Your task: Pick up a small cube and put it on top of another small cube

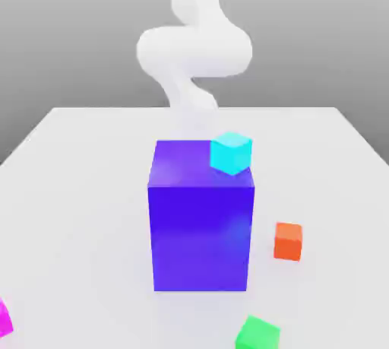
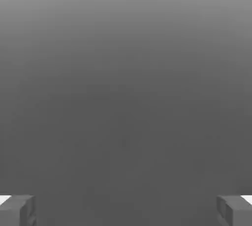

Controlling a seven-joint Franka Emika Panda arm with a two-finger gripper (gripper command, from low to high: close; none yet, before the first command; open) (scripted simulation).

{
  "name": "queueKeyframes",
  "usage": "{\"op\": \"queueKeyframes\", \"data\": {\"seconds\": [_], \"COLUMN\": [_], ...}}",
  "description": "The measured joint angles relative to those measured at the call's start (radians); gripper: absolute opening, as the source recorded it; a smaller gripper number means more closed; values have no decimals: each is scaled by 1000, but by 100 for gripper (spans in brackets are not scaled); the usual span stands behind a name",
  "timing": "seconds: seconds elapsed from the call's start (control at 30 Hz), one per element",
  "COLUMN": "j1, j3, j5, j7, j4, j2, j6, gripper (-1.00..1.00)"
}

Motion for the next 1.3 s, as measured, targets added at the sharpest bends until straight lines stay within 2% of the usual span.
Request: {"op": "queueKeyframes", "data": {"seconds": [0.6, 1.03, 1.17, 1.2, 1.3], "j1": [-119, -271, -321, -329, -329], "j3": [-208, -271, -223, -214, -214], "j5": [140, 238, 294, 303, 303], "j7": [20, 35, 0, -6, -6], "j4": [64, 110, 142, 148, 148], "j2": [659, 1129, 1274, 1296, 1296], "j6": [154, 267, 361, 377, 377], "gripper": [0, 0, 0, -100, -100]}}
